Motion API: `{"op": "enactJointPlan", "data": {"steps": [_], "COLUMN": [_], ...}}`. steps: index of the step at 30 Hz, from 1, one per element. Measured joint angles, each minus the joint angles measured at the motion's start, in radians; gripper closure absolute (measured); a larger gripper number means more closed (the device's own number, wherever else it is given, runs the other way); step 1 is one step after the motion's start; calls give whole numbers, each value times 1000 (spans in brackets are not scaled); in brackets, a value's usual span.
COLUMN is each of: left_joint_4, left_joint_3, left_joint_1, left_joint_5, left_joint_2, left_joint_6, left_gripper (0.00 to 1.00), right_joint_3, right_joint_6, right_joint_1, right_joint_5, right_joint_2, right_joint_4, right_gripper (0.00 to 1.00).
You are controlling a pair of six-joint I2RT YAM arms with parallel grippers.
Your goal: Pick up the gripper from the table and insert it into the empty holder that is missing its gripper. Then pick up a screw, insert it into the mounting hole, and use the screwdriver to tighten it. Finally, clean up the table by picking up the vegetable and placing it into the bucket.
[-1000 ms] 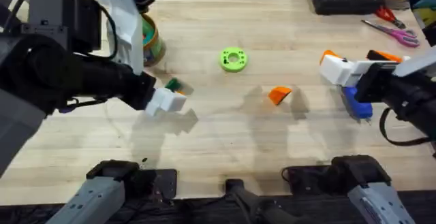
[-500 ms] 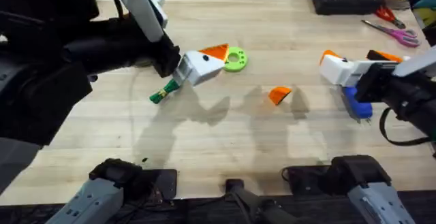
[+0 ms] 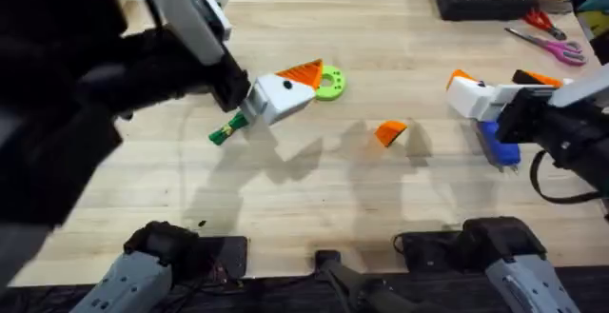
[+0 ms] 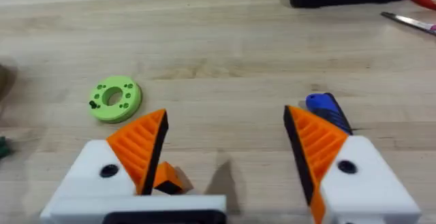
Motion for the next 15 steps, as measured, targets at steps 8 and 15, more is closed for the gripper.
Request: {"op": "enactJointPlan", "data": {"steps": [8, 15], "left_joint_4": [230, 398], "left_joint_3": [-303, -586], "left_joint_1": [-95, -117], "left_joint_5": [-80, -137], "left_joint_2": [-314, -564], "left_joint_6": [-8, -101], "left_gripper": [14, 14], "right_joint_3": [0, 0], "right_joint_6": [0, 0], "right_joint_1": [0, 0], "right_joint_5": [0, 0], "right_joint_2": [0, 0], "right_joint_4": [0, 0], "right_gripper": [12, 12]}}
